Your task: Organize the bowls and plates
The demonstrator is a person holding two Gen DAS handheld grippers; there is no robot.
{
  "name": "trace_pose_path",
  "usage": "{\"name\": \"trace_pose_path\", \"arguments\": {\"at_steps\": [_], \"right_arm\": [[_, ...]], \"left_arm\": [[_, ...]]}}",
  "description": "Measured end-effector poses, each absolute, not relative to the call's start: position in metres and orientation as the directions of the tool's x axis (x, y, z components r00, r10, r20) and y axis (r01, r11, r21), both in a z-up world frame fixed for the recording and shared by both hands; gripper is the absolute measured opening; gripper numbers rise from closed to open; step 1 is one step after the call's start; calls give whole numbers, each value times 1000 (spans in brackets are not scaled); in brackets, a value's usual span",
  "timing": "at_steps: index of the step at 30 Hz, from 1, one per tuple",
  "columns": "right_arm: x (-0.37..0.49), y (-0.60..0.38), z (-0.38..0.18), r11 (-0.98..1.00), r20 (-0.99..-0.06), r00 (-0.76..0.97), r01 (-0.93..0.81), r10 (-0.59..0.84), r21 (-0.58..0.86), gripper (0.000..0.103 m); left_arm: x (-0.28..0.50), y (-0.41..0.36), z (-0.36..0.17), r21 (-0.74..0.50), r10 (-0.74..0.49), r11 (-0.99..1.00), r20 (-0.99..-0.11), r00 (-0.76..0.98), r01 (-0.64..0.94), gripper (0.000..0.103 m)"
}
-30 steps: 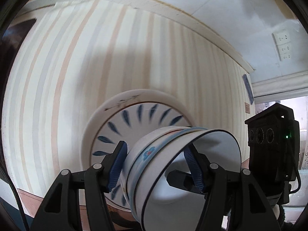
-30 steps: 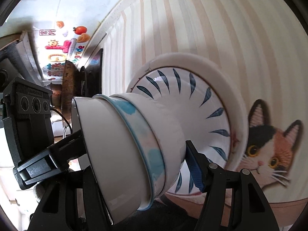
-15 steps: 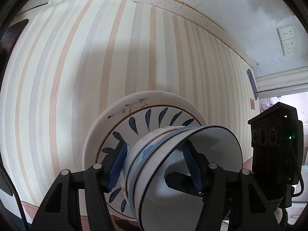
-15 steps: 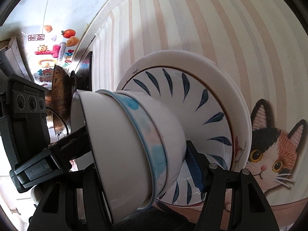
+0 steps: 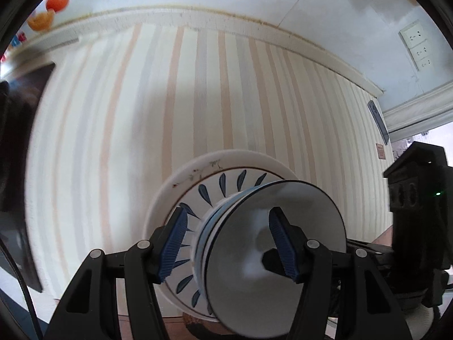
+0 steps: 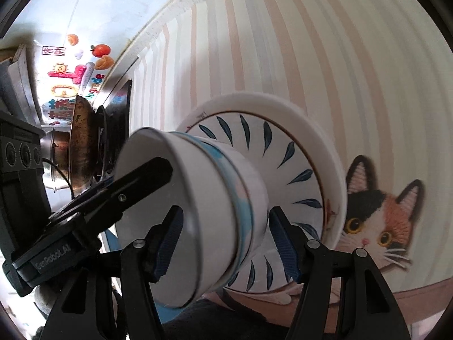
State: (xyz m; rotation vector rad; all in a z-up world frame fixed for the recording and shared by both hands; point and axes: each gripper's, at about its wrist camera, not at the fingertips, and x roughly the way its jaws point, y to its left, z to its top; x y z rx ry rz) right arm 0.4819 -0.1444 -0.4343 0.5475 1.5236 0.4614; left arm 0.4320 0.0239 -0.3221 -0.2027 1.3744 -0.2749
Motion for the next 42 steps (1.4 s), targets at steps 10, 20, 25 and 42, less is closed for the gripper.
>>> {"name": "trace_pose_path", "arguments": {"at_steps": [10, 20, 25, 42], "right_arm": [[455, -154, -362, 897, -879, 181, -64, 441, 437, 93], [414, -157, -294, 966, -883, 392, -81, 259, 247, 99], [392, -160, -272, 975, -877, 427, -73, 221, 210, 99], [285, -183, -193, 978, -802, 560, -141, 208, 155, 100]], "left_arm": [[409, 35, -279, -185, -204, 978, -934, 292, 92, 71], [379, 53, -239, -126, -139, 990, -885, 445, 59, 102], [357, 56, -219, -126, -134, 991, -855, 501, 50, 102], [244, 53, -141, -73, -13, 996, -729, 684, -58, 103]]}}
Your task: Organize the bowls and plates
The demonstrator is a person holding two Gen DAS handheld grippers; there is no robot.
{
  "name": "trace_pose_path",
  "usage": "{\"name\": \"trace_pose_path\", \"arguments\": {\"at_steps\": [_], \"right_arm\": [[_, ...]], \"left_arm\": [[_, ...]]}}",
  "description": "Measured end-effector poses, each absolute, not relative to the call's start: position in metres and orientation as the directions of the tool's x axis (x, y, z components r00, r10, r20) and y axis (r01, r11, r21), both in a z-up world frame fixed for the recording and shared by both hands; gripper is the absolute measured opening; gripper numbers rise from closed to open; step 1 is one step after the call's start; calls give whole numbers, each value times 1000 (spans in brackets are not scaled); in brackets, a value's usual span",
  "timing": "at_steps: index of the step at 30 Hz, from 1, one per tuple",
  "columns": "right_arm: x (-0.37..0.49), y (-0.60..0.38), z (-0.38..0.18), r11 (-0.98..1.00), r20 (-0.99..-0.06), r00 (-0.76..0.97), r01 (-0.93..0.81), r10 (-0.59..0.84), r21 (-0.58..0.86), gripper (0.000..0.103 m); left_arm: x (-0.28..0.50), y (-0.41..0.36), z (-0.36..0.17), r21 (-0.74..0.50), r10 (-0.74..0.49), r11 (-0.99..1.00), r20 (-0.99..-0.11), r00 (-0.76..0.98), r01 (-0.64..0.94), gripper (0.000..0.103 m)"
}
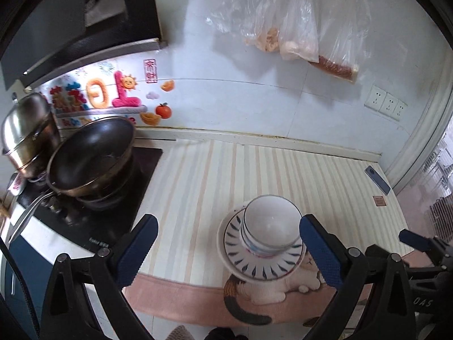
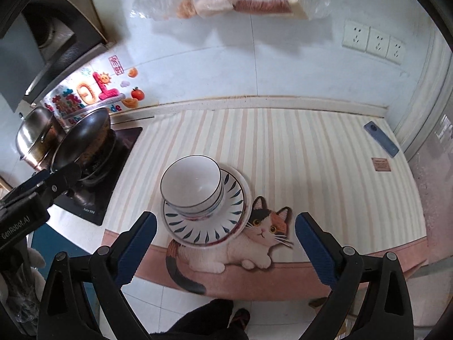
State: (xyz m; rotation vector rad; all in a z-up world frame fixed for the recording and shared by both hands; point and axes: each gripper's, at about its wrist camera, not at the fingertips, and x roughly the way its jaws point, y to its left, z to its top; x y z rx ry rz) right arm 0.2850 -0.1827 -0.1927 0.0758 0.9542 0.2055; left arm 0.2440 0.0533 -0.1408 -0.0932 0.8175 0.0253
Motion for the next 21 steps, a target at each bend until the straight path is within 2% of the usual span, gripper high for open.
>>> {"name": "trace_pose_path", "arguments": {"at_steps": [11, 21], "right_arm": [[183, -182, -132, 983, -738, 653, -168, 168, 75, 101], [106, -167, -95, 986, -673, 723, -143, 160, 81, 101]], "left_arm": [[152, 48, -101, -45, 45, 994, -686, 726, -104, 103], [84, 65, -75, -40, 52, 994, -657, 752, -103, 103]]}}
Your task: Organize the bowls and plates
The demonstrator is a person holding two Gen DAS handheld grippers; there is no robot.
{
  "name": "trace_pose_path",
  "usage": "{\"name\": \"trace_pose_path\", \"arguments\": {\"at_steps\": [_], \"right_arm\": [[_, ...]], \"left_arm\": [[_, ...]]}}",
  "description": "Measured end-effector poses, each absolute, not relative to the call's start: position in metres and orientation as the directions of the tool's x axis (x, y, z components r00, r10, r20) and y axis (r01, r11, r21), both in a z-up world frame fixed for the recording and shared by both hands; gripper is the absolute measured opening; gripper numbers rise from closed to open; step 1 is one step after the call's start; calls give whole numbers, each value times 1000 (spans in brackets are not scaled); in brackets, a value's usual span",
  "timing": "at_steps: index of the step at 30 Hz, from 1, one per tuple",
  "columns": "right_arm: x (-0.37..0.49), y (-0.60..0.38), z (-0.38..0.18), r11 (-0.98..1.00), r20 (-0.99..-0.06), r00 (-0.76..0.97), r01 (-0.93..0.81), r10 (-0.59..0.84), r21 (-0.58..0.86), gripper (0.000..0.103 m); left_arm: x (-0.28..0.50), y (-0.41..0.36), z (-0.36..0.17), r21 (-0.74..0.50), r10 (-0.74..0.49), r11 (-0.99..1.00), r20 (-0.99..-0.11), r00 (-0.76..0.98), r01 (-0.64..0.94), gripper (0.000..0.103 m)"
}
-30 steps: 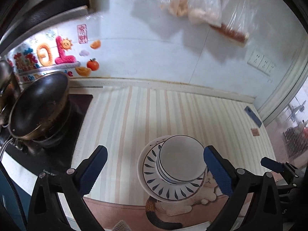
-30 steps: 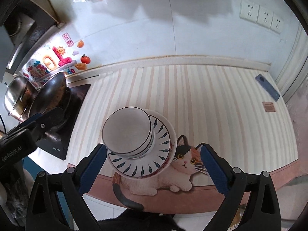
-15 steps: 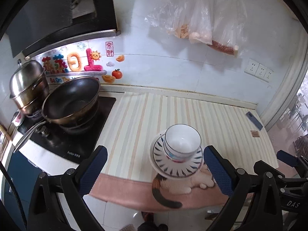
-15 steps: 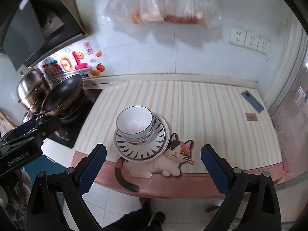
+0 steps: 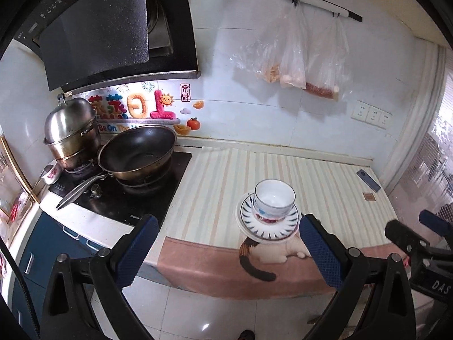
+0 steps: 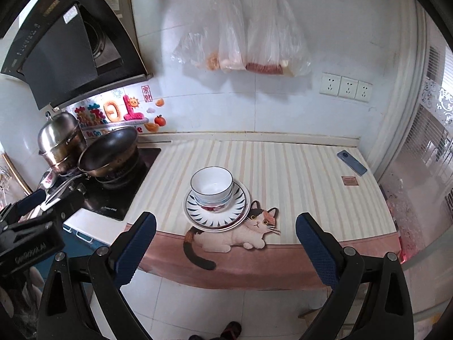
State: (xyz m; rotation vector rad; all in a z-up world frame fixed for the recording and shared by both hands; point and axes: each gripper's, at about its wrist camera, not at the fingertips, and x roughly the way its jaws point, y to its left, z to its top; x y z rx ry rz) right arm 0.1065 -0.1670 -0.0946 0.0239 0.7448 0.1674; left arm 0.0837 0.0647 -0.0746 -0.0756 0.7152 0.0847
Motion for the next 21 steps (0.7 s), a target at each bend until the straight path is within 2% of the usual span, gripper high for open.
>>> {"name": "trace_pose_path", "arguments": {"at_steps": [21], "right_arm": [[37, -145, -74, 993, -619, 777, -103, 117, 58, 101]], "left_arm": [[24, 77, -61, -6, 61, 997, -607, 793, -81, 103]]}}
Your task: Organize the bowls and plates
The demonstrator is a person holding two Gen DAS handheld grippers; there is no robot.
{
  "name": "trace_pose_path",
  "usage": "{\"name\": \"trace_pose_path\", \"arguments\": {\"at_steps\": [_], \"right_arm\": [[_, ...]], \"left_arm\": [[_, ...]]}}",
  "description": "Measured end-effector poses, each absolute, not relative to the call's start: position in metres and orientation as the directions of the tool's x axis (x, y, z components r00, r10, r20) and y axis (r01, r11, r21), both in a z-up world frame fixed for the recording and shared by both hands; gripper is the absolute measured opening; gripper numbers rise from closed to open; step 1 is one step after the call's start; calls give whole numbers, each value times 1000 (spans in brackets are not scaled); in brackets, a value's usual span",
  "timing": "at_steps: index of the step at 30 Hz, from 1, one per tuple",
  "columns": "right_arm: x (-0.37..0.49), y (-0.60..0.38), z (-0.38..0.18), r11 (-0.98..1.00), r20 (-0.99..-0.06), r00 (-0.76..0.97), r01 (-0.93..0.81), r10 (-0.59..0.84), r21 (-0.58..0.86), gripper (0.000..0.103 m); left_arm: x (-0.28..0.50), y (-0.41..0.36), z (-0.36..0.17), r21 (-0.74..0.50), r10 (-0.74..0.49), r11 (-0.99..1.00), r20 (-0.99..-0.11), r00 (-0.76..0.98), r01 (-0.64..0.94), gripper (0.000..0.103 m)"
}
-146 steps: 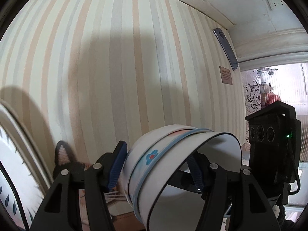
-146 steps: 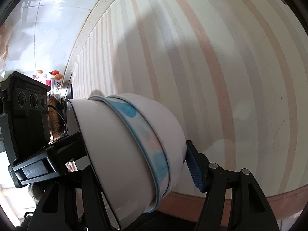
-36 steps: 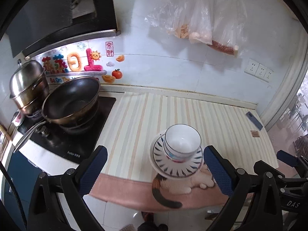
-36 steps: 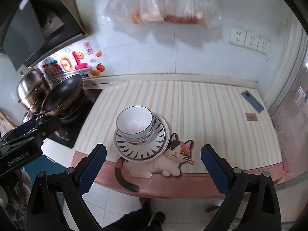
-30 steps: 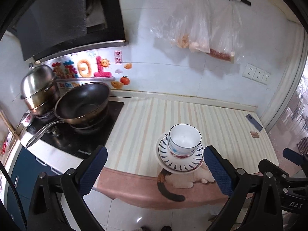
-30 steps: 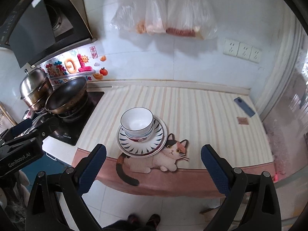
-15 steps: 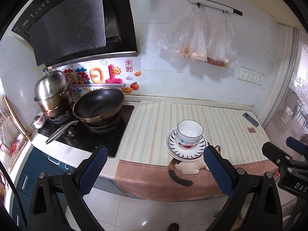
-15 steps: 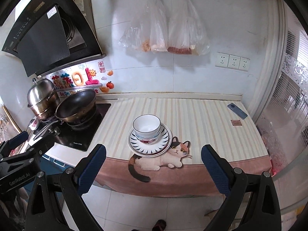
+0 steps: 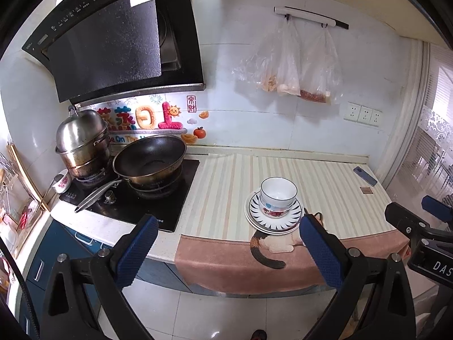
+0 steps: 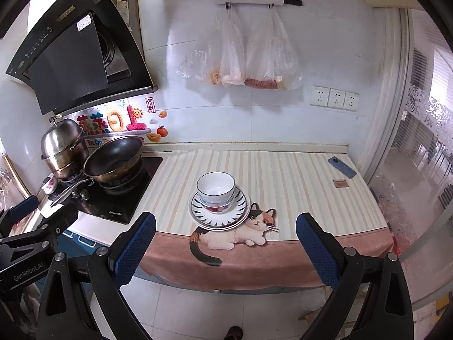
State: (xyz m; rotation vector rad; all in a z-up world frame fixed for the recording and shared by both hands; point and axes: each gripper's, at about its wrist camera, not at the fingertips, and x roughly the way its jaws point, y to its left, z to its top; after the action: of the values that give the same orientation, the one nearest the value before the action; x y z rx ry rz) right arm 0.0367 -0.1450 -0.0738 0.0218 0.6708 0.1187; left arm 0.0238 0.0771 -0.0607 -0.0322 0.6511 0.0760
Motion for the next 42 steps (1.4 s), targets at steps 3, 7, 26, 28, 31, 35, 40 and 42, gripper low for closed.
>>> {"name": "trace_pose_path", "arguments": {"at_steps": [3, 7, 26, 28, 31, 35, 40, 42], "right_arm": [[31, -148, -72, 993, -615, 780, -98, 114, 60, 101], [25, -152, -71, 994, -612, 783, -91, 108, 59, 101], [11, -158, -70, 995, -617, 781, -79, 95, 53, 102], [10, -158, -70, 995, -616, 782, -79, 95, 54, 102], [10, -158, -70, 995, -616, 782, -79, 96, 54, 102], [9, -158, -70, 995, -618, 780, -79, 96, 55, 102], [7, -157, -70, 996, -616, 782, -76, 93, 54, 102], [7, -157, -70, 996, -617, 781, -75, 93, 55, 102]], "left_arm": [[19, 75, -60, -11, 56, 997, -603, 796, -78, 103], [14, 72, -59, -23, 44, 997, -600, 799, -72, 103], [6, 66, -57, -31, 36, 997, -596, 802, -68, 103], [5, 66, -57, -33, 34, 997, -596, 802, -67, 103], [5, 66, -57, -34, 34, 997, -597, 801, -69, 103], [1, 65, -58, -40, 39, 996, -599, 799, -78, 103], [0, 63, -58, -45, 37, 996, -605, 795, -81, 103], [-1, 64, -58, -47, 38, 995, -605, 796, -84, 103]]}}
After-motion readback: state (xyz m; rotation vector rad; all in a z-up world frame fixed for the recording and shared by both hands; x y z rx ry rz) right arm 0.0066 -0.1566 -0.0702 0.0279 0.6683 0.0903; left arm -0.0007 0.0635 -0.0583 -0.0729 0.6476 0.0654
